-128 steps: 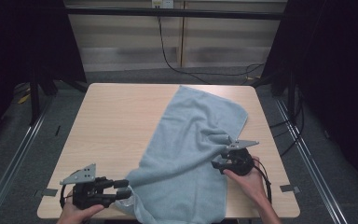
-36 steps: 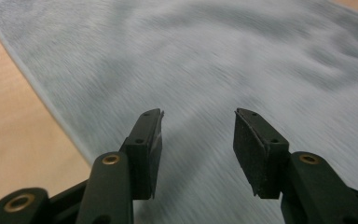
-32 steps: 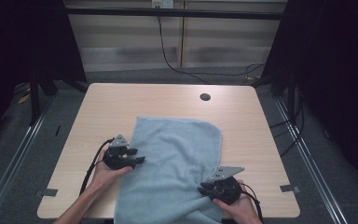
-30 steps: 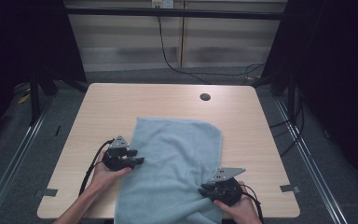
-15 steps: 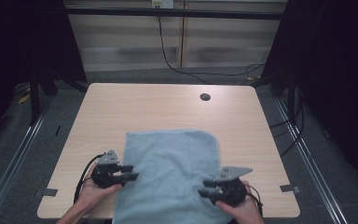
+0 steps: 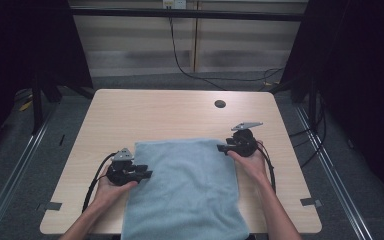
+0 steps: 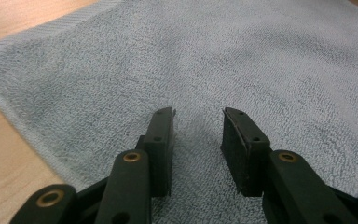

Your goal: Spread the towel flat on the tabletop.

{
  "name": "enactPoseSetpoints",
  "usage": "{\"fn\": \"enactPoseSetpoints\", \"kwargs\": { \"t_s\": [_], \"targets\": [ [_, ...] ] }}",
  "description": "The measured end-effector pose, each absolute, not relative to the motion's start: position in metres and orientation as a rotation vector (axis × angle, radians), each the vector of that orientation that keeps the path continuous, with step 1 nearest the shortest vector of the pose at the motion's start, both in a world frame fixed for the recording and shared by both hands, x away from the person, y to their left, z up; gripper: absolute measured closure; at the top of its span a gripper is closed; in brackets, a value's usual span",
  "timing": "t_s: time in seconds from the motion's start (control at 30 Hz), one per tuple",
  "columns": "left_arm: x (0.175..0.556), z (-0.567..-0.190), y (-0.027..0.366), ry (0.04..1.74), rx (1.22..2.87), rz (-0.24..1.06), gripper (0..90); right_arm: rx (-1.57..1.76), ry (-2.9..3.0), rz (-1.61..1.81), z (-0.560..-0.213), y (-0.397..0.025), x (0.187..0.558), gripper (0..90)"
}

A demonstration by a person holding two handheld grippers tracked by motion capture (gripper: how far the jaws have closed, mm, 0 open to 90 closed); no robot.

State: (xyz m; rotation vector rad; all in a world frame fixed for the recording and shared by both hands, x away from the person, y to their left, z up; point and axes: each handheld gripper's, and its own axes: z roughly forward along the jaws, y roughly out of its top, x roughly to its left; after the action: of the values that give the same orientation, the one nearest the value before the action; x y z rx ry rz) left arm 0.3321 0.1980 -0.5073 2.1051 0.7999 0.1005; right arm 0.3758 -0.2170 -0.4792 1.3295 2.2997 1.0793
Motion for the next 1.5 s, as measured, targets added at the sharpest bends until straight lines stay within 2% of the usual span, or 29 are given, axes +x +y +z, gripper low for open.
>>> {"fn": "enactPoseSetpoints", "kwargs": {
  "t_s": [0.13, 0.3, 0.43, 0.57, 0.63, 0.73, 0.8, 0.93, 1.23, 1.27, 1.33, 1.5],
  "targets": [
    [0.333, -0.508, 0.199, 0.799, 2.096, 0.086, 63.2, 1.367, 2.271, 1.011, -0.492, -0.215, 0.393, 43.0],
    [0.33, -0.507, 0.2, 0.799, 2.103, 0.088, 63.0, 1.298, 2.308, 1.057, -0.494, -0.209, 0.382, 72.4],
    [0.318, -0.502, 0.2, 0.813, 2.121, 0.009, 62.7, 1.199, 2.377, 1.077, -0.491, -0.202, 0.358, 81.9],
    [0.312, -0.491, 0.199, 0.762, 2.125, 0.047, 60.7, 1.158, 2.417, 1.046, -0.494, -0.201, 0.336, 83.1],
    [0.325, -0.487, 0.201, 0.78, 2.093, 0.124, 55.5, 1.159, 2.413, 1.056, -0.495, -0.203, 0.33, 83.5],
    [0.35, -0.488, 0.207, 0.859, 2.042, 0.202, 53.3, 1.169, 2.419, 1.061, -0.496, -0.205, 0.327, 83.5],
    [0.363, -0.495, 0.209, 0.886, 2.03, 0.199, 54.8, 1.174, 2.414, 1.078, -0.497, -0.205, 0.328, 83.5],
    [0.38, -0.508, 0.213, 0.977, 2.02, 0.209, 50.7, 1.188, 2.412, 1.103, -0.499, -0.206, 0.329, 83.5],
    [0.38, -0.51, 0.207, 0.907, 2.082, 0.268, 47.3, 1.176, 2.413, 1.103, -0.499, -0.203, 0.328, 83.4],
    [0.379, -0.509, 0.206, 0.889, 2.099, 0.286, 48.5, 1.175, 2.414, 1.106, -0.499, -0.203, 0.328, 83.5],
    [0.376, -0.508, 0.205, 0.862, 2.13, 0.317, 60.5, 1.174, 2.415, 1.11, -0.5, -0.202, 0.327, 83.5],
    [0.369, -0.507, 0.205, 0.821, 2.144, 0.248, 80.3, 1.187, 2.405, 1.124, -0.502, -0.202, 0.321, 83.7]
  ]
}}
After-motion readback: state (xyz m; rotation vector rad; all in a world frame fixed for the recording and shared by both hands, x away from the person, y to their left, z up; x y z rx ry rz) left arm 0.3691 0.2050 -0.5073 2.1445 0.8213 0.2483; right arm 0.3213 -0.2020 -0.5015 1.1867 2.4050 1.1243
